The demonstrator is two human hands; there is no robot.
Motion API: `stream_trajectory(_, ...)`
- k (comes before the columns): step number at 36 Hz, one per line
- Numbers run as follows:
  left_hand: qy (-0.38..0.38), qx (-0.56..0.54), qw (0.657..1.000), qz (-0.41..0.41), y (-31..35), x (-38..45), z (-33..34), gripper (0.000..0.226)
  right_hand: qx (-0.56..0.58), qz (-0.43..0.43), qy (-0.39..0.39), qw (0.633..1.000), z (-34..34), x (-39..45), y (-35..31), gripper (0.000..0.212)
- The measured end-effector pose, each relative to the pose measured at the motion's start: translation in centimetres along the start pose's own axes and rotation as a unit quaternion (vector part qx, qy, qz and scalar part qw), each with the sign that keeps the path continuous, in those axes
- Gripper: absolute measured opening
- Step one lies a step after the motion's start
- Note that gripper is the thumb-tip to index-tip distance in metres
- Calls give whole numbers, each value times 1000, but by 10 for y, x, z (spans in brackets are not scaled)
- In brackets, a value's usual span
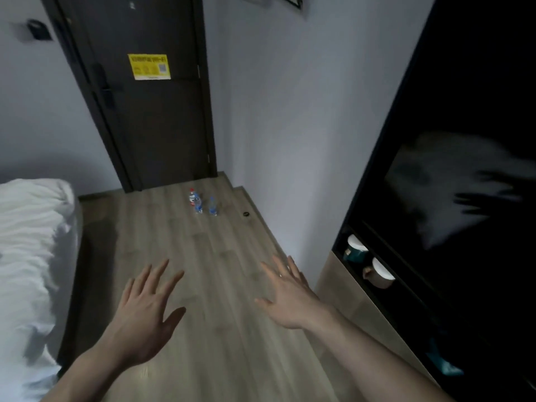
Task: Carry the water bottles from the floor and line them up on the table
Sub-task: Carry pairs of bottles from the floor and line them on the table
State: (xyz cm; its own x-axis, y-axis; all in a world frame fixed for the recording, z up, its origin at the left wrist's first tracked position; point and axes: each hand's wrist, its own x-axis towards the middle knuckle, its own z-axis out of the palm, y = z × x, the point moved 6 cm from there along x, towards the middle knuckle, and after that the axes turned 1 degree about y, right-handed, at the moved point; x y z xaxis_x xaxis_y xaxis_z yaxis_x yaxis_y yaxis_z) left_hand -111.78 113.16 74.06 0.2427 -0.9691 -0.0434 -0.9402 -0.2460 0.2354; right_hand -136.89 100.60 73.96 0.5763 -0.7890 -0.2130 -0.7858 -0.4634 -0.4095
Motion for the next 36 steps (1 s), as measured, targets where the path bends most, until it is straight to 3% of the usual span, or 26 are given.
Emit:
stream_trajectory(8, 6, -8, 1000, -16, -81, 113, -8, 74, -20, -18, -15, 1000, -11, 137, -49, 81)
stream_trajectory(22, -44, 34, 997, 48, -227, 324, -44, 73, 6, 63, -22, 998, 3, 355, -118, 81)
stream_trajectory(36, -68, 18, 996, 59, -305, 507, -44, 72, 23, 81, -16, 996, -15, 541, -120, 81)
